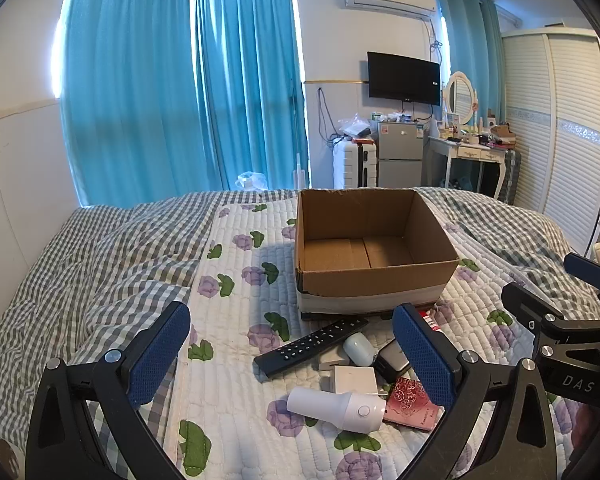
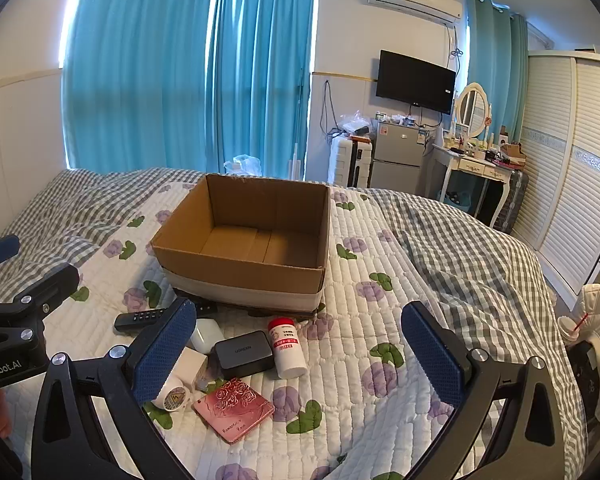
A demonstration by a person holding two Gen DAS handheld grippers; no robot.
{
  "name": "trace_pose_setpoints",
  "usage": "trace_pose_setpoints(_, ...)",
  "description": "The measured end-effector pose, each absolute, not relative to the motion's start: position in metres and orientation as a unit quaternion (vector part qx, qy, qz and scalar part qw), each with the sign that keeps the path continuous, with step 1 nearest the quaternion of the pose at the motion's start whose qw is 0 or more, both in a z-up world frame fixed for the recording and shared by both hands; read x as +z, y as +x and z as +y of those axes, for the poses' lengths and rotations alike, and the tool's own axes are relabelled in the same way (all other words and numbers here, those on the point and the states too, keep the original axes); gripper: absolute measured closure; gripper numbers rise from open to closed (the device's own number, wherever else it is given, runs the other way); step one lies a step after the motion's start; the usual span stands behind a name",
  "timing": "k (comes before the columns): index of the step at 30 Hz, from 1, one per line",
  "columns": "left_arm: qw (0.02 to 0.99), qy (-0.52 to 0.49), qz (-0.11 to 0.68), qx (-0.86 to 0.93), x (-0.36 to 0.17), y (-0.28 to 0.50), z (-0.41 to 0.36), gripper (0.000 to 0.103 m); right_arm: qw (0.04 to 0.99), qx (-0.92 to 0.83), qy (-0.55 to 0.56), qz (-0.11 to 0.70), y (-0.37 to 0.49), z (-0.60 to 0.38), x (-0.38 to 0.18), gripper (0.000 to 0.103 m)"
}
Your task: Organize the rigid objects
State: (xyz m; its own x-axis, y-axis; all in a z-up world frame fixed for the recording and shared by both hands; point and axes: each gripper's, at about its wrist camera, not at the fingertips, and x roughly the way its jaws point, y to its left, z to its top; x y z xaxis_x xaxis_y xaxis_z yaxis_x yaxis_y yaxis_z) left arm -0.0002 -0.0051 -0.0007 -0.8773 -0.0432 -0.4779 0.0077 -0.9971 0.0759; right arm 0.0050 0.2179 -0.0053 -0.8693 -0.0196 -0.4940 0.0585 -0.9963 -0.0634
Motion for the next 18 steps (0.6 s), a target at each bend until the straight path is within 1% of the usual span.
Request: trace_pose_setpoints(18, 0.017, 0.25, -0.034, -0.967, -0.0036, -0.0008, -0.0074, 0.0, 0.021, -0.964, 0.261, 0.039, 0.004, 0.2177, -0.0097, 0.0)
